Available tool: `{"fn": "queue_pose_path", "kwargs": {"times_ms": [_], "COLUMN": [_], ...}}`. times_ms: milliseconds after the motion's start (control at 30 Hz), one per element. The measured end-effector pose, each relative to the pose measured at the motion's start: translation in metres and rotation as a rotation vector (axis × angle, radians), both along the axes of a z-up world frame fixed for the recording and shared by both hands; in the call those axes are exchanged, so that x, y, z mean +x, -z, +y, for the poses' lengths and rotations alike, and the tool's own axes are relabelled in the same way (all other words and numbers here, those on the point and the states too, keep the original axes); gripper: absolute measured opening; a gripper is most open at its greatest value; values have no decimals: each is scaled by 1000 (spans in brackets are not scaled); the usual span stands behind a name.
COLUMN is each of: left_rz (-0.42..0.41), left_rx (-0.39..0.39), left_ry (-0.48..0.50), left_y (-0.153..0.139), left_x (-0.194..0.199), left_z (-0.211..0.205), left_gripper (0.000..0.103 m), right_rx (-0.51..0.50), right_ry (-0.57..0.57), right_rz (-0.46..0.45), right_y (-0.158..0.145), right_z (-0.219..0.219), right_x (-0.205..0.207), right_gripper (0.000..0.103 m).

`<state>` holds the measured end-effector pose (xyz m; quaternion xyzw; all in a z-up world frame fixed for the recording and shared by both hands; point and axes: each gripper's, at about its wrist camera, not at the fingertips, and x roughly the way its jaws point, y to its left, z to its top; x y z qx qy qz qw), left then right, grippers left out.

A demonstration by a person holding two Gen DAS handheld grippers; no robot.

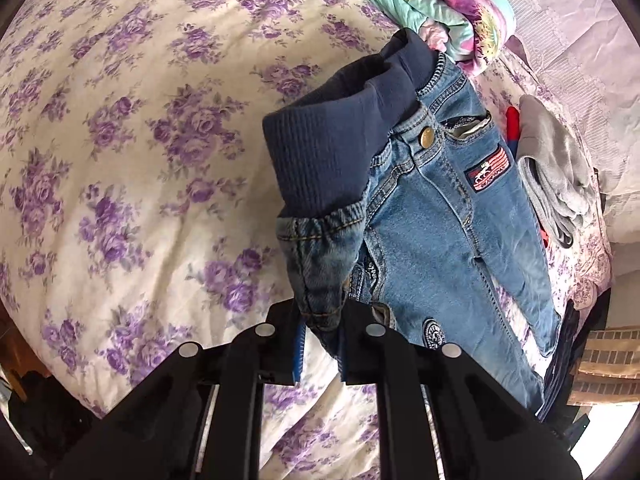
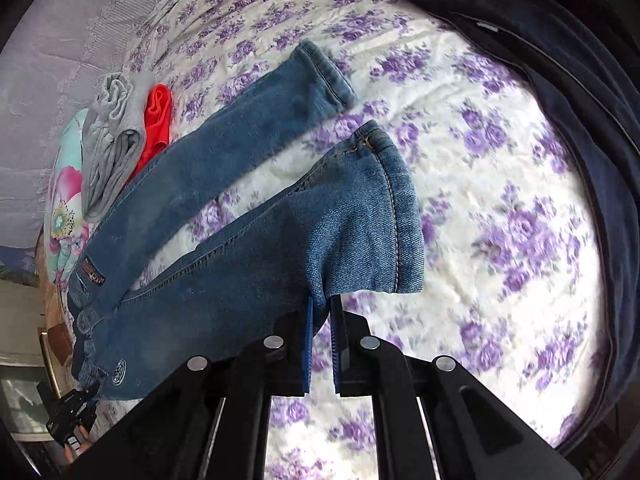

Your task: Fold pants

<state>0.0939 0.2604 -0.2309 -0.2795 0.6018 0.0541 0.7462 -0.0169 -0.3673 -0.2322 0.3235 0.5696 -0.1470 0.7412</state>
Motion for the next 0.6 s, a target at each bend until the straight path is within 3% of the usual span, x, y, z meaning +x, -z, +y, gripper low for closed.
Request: {"fn": "queue_pose_path", "kwargs": {"times_ms": [133, 200, 233, 267, 300, 367, 400, 533, 600], "left_rz": [27, 55, 82, 94, 89, 43, 23, -68, -128], "left_rx": [24, 62, 87, 103, 105, 131, 171, 276, 301], "left_ry": [5, 25, 40, 50, 59, 91, 112, 165, 201], "left_y": [8, 22, 30, 32, 26, 3, -12, -67, -90], "left_x": [-17, -14, -11, -11, -13, -22, -28, -47, -37], "left_z": [0, -2, -5, -5, -5, -5, -5, -6, -14], "left_gripper": [11, 13, 19, 26, 31, 43, 47, 48, 50], "right_rx": [-22, -85, -123, -150, -172, -218, -255, -460, -551], "right_ry": [-13, -46, -65, -82, -107, -165, -182, -227, -264], "right_rz": [71, 103, 128, 143, 158, 160, 161, 135, 93], "right_y": [32, 52, 57, 55, 50, 32, 21, -32, -53], "right_z": [5, 12, 16, 20, 24, 30, 33, 46, 58], "right_x": [-22, -13, -9, -6, -1, 4, 5, 17, 33], "right_gripper": [8, 15, 25, 27, 30, 49, 49, 69, 74]}}
